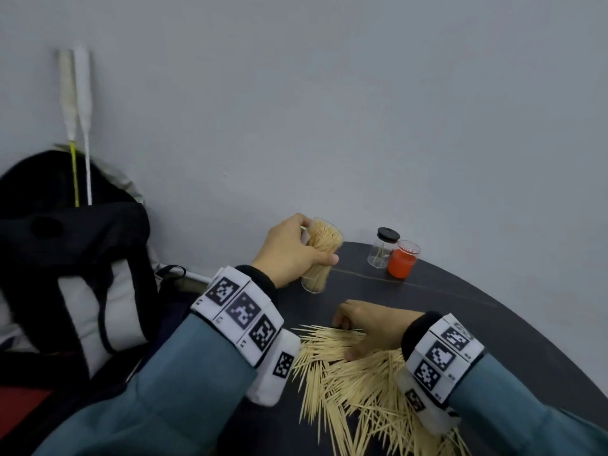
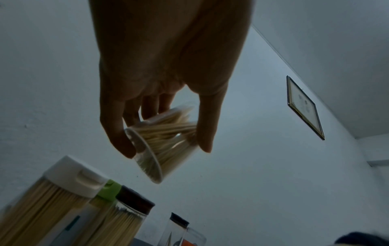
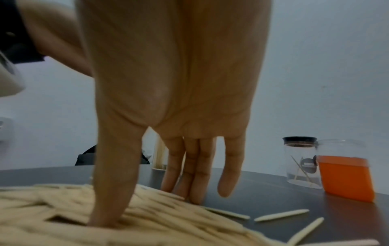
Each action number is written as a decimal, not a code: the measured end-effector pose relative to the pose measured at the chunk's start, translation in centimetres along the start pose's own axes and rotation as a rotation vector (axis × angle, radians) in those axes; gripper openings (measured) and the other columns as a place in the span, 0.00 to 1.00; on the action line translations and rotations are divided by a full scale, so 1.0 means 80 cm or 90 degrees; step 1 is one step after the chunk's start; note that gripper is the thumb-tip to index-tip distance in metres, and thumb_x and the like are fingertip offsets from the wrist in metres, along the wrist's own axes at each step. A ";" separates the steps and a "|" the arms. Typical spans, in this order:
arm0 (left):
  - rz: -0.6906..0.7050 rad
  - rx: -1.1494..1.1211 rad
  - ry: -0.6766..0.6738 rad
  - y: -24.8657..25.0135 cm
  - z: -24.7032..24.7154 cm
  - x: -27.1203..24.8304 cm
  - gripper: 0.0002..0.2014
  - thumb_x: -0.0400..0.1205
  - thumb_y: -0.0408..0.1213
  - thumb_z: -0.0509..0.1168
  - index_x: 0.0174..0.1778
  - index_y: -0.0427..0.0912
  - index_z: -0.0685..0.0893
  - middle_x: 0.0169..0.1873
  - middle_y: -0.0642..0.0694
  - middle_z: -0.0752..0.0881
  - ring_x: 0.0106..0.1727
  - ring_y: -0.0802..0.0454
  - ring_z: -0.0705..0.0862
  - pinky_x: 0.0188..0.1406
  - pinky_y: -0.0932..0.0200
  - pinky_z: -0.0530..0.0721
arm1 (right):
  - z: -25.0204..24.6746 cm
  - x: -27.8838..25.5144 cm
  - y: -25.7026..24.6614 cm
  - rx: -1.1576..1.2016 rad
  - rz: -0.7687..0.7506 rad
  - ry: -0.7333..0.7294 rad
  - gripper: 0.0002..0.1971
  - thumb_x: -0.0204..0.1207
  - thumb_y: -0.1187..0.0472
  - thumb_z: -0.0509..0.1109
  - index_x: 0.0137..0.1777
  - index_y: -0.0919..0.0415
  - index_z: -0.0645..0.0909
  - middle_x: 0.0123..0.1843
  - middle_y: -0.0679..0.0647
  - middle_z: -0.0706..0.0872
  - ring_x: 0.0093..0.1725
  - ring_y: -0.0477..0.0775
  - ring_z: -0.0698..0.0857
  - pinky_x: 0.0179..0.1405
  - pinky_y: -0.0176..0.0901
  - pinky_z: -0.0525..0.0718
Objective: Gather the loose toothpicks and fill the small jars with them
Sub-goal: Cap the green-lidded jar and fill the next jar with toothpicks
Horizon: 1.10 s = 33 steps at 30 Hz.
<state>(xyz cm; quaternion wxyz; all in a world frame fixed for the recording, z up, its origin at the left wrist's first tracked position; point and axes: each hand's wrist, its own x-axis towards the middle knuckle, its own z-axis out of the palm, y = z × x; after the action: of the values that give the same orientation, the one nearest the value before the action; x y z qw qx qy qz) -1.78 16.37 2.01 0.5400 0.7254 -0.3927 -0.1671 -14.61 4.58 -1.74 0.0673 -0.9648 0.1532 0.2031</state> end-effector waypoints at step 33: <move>-0.001 0.068 -0.053 0.011 0.024 -0.007 0.30 0.70 0.39 0.78 0.65 0.40 0.73 0.62 0.41 0.80 0.60 0.47 0.78 0.56 0.54 0.78 | 0.018 -0.031 0.039 0.104 0.082 0.055 0.06 0.83 0.66 0.55 0.49 0.58 0.58 0.36 0.49 0.71 0.34 0.46 0.69 0.42 0.41 0.71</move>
<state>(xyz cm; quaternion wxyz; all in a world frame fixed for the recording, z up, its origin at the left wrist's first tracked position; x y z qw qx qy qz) -3.77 15.48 2.03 0.4840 0.7457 -0.4226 -0.1762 -18.34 2.58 -2.26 0.1257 -0.9522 0.2334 0.1519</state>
